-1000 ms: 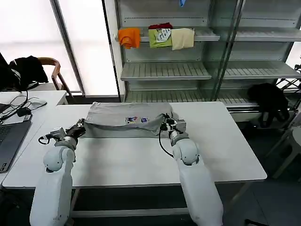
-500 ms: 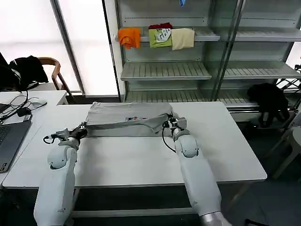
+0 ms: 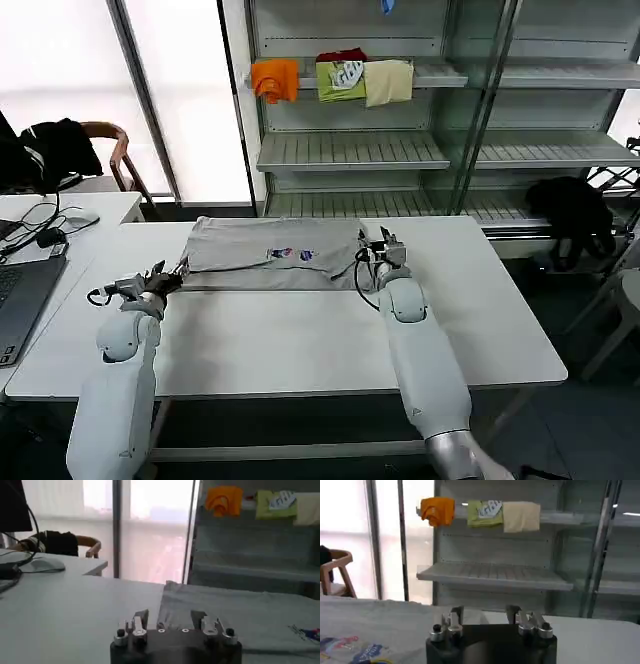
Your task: Fold and organize the clothes.
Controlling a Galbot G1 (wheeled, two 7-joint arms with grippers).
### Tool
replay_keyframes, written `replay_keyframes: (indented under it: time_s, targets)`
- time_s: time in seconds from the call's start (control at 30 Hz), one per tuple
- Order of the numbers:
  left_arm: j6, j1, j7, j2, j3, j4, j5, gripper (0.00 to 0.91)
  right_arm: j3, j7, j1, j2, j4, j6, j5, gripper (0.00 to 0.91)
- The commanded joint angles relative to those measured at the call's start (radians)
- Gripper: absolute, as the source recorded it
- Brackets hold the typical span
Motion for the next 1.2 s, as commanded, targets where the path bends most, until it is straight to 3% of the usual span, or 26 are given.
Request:
replay_keyframes:
  time_s: [0.03,0.27,0.63,0.73,0.77,0.83,0.87,0.9,0.97,1.0,1.03,1.07,1.17,1.2]
  targets:
    - [0.11,0.046,0.013,0.007,-0.001,-0.054,0.032,0.907,-0.05,0.004,-0.182,-0.002,0.237,-0.132,0.02,0.907]
    - [0.124,0.069,0.02,0.024,-0.005,-0.048,0.056,0.907,-0.045,0.016,-0.299,-0.037,0.375,-0.227,0.04,0.907]
    - [0.121,0.072,0.029,0.033,-0.014,-0.041,0.052,0.907,-0.038,0.04,-0.312,-0.029,0.36,-0.241,0.028,0.887]
    - [0.116,0.071,0.032,0.034,-0.012,-0.035,0.052,0.907,-0.037,0.055,-0.31,-0.024,0.347,-0.242,0.027,0.796]
    - [0.113,0.07,0.034,0.034,-0.011,-0.032,0.05,0.907,-0.035,0.063,-0.31,-0.02,0.344,-0.241,0.027,0.725]
    - [0.11,0.069,0.037,0.034,-0.01,-0.028,0.049,0.907,-0.031,0.072,-0.309,-0.015,0.335,-0.241,0.025,0.534]
    - [0.108,0.068,0.037,0.033,-0.009,-0.024,0.05,0.907,-0.027,0.074,-0.307,-0.012,0.326,-0.24,0.02,0.282]
    - [0.108,0.068,0.037,0.033,-0.008,-0.02,0.05,0.907,-0.027,0.074,-0.306,-0.011,0.323,-0.24,0.014,0.222]
    - [0.108,0.067,0.038,0.033,-0.007,-0.013,0.053,0.846,-0.028,0.076,-0.305,-0.012,0.31,-0.242,0.008,0.081]
    - [0.107,0.067,0.038,0.033,-0.006,-0.006,0.054,0.645,-0.03,0.077,-0.304,-0.012,0.304,-0.242,0.008,0.0]
    - [0.106,0.067,0.039,0.034,-0.006,-0.002,0.054,0.504,-0.031,0.078,-0.304,-0.012,0.301,-0.242,0.008,0.0]
    - [0.104,0.066,0.041,0.034,-0.006,0.004,0.055,0.292,-0.032,0.08,-0.303,-0.011,0.298,-0.243,0.008,0.0]
    - [0.102,0.066,0.044,0.035,-0.005,0.012,0.055,0.03,-0.029,0.079,-0.304,-0.007,0.298,-0.245,0.009,0.0]
    - [0.102,0.066,0.047,0.035,-0.005,0.012,0.055,0.02,-0.029,0.079,-0.304,-0.007,0.298,-0.245,0.009,0.0]
